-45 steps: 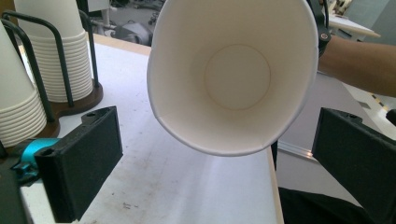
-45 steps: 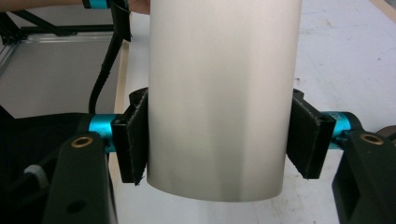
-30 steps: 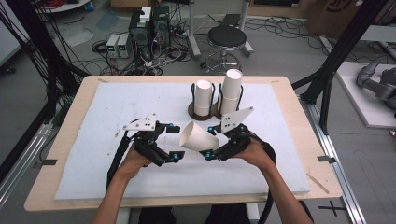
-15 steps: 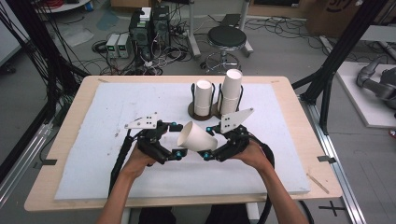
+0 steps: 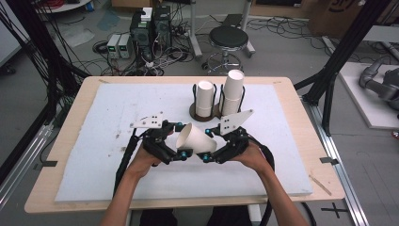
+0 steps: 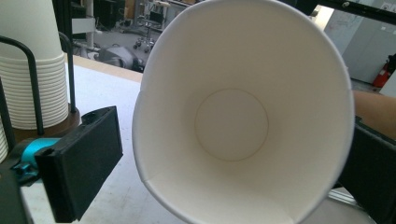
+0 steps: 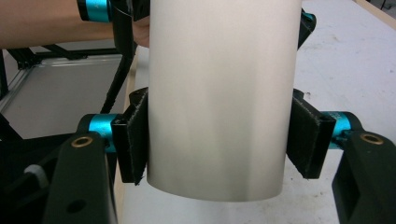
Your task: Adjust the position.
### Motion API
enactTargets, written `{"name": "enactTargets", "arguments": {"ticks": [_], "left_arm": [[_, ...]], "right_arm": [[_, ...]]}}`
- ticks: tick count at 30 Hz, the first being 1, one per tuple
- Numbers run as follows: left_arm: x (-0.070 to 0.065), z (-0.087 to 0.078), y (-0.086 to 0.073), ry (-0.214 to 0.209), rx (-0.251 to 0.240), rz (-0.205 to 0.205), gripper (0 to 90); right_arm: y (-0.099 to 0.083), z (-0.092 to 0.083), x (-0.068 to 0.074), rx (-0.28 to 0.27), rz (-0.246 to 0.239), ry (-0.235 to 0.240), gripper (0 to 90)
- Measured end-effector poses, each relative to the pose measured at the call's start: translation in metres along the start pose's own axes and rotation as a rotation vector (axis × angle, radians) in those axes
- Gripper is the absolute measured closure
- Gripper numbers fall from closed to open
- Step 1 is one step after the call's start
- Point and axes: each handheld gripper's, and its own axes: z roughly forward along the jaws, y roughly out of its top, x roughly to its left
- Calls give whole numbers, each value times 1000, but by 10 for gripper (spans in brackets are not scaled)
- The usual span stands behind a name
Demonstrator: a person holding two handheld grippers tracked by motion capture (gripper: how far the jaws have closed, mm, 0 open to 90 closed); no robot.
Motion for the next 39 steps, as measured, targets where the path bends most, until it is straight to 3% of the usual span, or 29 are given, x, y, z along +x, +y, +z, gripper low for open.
{"name": "enactTargets", "arguments": {"ticks": [11, 30, 39], "left_arm": [[3, 3, 0, -51, -2, -10, 18], [5, 3, 1, -77, -55, -13, 28], [5, 4, 1, -96, -66, -10, 101]], "right_arm": [[1, 0, 0, -10, -9, 11, 338], [-1, 1, -2, -53, 1, 29, 338], [-3, 3, -2, -61, 7, 36, 339]]}}
